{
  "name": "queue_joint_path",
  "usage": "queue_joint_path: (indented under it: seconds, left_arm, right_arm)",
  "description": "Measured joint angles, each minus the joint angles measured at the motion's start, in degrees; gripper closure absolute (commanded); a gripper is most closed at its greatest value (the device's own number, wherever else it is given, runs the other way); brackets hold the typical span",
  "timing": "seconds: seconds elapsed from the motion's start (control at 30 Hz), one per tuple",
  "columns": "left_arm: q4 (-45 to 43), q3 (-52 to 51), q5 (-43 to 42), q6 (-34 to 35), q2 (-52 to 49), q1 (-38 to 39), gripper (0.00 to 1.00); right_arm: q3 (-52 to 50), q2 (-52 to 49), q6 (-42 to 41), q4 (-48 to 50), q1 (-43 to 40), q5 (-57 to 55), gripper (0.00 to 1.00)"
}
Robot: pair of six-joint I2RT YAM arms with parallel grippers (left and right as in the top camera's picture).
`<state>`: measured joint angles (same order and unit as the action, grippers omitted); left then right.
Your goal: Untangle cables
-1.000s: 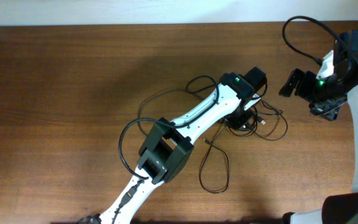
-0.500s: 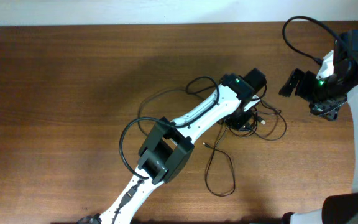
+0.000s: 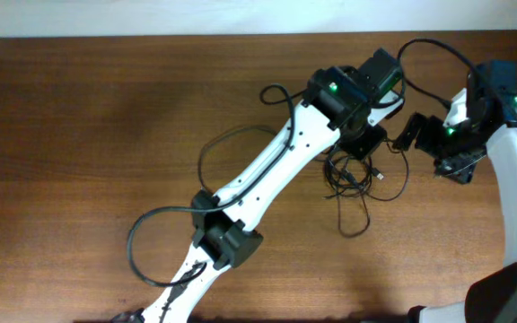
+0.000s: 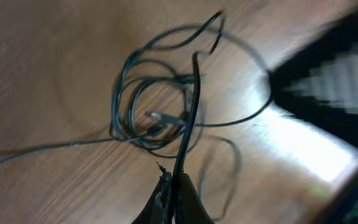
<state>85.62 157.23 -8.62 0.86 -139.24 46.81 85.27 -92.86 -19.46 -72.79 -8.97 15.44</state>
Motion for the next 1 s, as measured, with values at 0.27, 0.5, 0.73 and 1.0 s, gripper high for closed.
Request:
queue_joint_path:
  seconds: [0.27, 0.5, 0.73, 1.0]
  left_arm:
    - [-0.3, 0.2, -3.5, 0.0, 6.5, 0.0, 1.0]
    - [-0.9, 0.2, -4.7, 0.0, 11.3, -0.5, 1.0]
    - [0.2, 0.2, -6.4, 0.0, 14.8, -1.8, 1.0]
    - [3.5, 0.4, -3.2, 0.0, 17.2, -5.0, 1.0]
  right_arm:
    - [-11.7, 0.0, -0.3, 10.1, 0.0, 3.1, 0.01]
    - [-18.6, 0.1, -0.5, 17.2, 0.0, 4.6, 0.21]
    - [-20.7, 0.1, -1.0, 23.7, 0.0, 4.6, 0.94]
    - [-20.7, 0.1, -0.5, 22.3, 0.0, 14.4, 0.21]
